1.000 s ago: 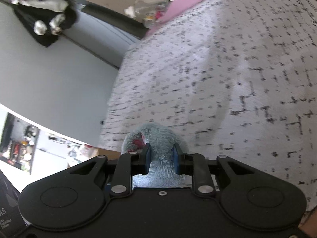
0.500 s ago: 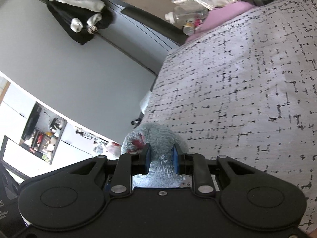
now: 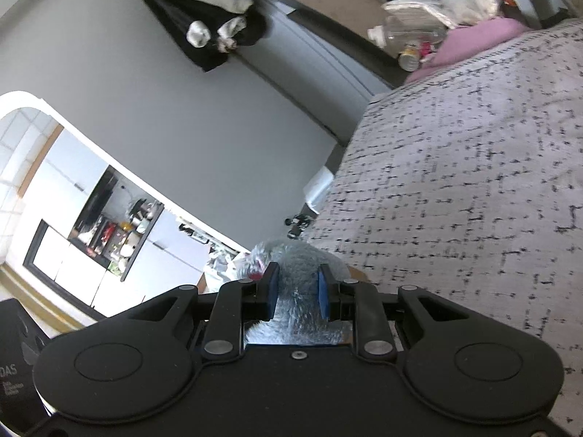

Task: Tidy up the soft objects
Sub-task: 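Lift the grey fuzzy ball with both tools and carry it over the box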

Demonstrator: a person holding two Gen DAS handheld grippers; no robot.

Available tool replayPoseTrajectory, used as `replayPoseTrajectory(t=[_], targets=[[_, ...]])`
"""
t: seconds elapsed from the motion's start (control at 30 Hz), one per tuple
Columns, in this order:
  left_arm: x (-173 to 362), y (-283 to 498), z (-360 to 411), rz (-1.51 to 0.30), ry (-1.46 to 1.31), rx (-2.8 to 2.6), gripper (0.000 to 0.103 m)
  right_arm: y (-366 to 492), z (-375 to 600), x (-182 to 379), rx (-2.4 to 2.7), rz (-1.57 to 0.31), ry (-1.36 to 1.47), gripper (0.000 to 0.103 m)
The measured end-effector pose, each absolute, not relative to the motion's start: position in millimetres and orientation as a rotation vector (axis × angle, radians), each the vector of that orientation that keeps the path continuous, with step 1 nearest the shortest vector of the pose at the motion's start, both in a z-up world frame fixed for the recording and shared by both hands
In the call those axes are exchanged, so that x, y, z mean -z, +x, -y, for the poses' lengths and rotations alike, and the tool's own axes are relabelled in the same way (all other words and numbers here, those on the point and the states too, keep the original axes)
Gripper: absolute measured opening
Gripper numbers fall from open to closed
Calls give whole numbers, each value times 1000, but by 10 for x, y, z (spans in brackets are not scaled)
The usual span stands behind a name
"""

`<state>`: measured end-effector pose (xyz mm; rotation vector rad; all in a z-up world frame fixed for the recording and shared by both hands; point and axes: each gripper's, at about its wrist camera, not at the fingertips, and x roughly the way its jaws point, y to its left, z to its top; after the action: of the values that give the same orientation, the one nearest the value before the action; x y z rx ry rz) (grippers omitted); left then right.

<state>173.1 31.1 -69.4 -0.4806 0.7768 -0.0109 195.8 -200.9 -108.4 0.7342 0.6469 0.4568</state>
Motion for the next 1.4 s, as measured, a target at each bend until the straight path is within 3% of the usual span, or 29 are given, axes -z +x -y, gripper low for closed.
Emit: replayPoseTrajectory(t=[0.53,0.9,1.4], targets=[[824,1645,-806,-758,-567,-21,16,1986,1547,1070,-508,-664,671,20],[993,1928,-1178,-759,-650,-64,15,2399,1273,1212,-500,-773,712,21],[1445,2379,-1333,-840,-764,-93,14,2600,1545,1201,-418,-878,673,25]])
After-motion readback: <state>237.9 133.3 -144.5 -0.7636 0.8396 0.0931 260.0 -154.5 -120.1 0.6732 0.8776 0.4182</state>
